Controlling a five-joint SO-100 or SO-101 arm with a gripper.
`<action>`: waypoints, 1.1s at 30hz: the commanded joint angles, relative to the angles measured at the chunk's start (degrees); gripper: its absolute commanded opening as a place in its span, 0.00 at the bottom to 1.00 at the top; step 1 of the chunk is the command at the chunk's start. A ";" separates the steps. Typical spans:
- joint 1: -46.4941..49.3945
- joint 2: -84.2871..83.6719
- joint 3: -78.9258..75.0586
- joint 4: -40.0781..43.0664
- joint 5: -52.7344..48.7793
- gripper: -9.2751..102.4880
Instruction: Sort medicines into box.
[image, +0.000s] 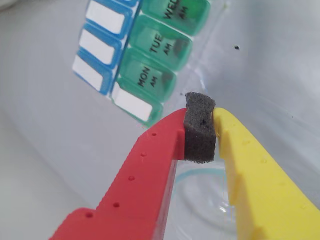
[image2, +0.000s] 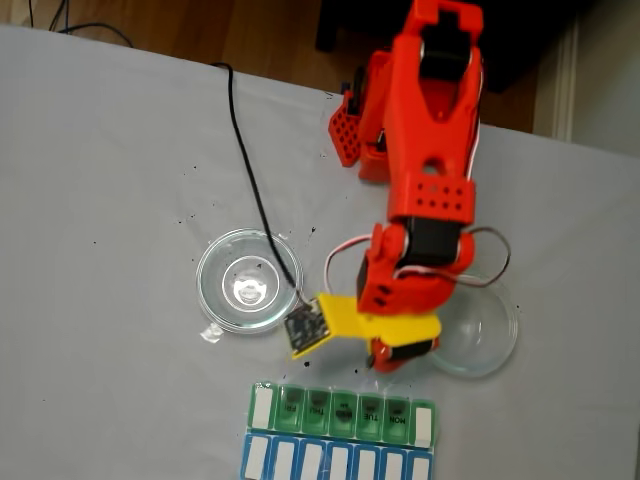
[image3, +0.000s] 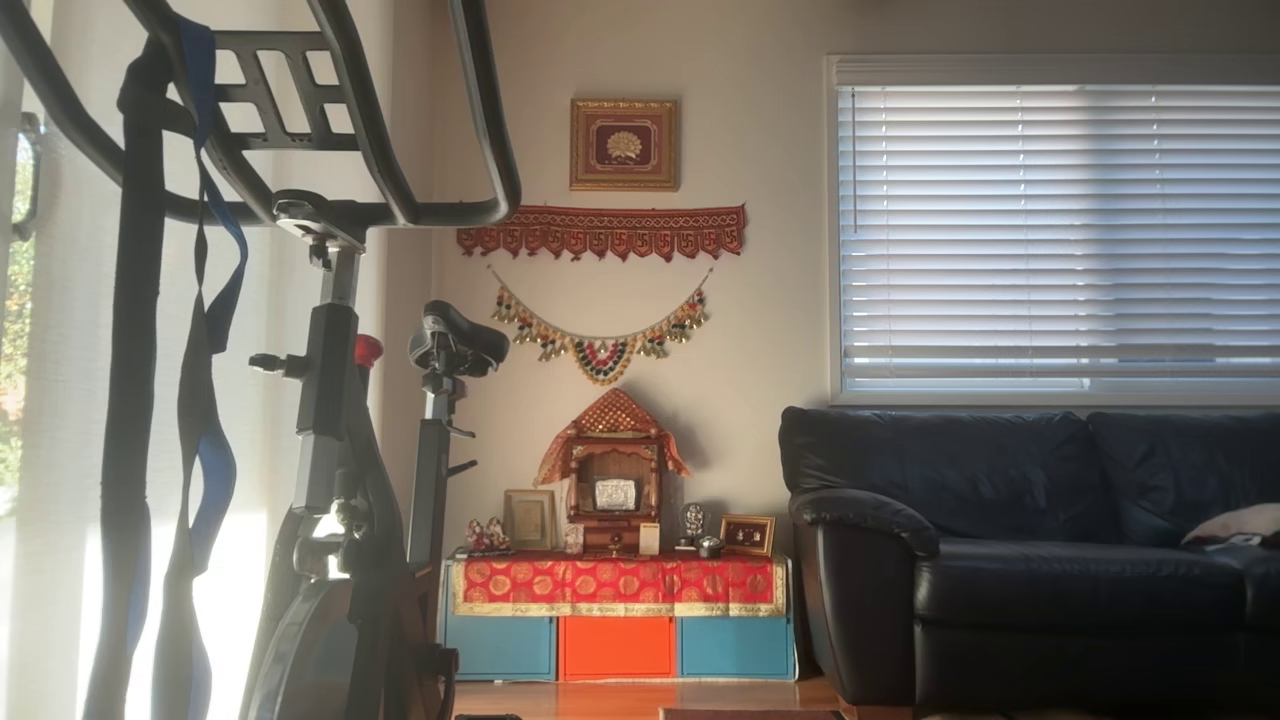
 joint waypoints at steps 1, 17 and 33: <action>-2.90 16.00 6.59 -0.70 -0.44 0.09; -7.21 47.20 29.09 16.87 -10.11 0.09; 7.73 46.67 35.68 37.97 -34.45 0.10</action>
